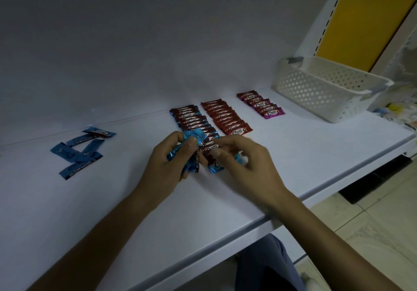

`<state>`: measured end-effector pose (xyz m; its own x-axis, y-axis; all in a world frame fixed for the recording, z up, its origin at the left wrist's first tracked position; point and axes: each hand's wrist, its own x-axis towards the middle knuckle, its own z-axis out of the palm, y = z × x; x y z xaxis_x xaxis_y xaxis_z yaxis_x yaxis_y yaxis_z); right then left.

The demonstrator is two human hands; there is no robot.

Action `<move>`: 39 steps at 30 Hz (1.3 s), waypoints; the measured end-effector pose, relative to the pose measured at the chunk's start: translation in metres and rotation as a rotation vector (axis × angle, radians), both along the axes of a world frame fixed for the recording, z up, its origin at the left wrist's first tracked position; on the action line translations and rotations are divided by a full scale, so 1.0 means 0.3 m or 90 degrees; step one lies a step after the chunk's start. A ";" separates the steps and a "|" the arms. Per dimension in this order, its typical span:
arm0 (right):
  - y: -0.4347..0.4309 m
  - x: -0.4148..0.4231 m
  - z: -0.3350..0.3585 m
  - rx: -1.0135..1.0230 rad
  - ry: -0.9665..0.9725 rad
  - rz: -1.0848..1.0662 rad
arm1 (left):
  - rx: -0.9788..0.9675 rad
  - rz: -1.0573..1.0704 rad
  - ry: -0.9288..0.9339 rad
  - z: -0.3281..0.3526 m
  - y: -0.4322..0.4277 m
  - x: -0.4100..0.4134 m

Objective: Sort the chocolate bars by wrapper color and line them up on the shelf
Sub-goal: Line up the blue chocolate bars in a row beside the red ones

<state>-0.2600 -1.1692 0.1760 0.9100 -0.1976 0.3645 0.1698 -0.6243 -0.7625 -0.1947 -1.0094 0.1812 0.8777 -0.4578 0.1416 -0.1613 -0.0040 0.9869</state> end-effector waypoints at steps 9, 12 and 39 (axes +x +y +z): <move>0.093 0.049 0.077 0.428 0.011 0.087 | 0.017 -0.008 -0.002 0.004 0.014 0.009; 0.080 0.050 0.095 0.467 0.024 0.054 | 0.009 -0.010 -0.005 0.000 0.018 0.016; -0.079 -0.108 -0.024 -0.292 -0.007 0.007 | 0.080 -0.018 -0.130 -0.041 0.002 0.001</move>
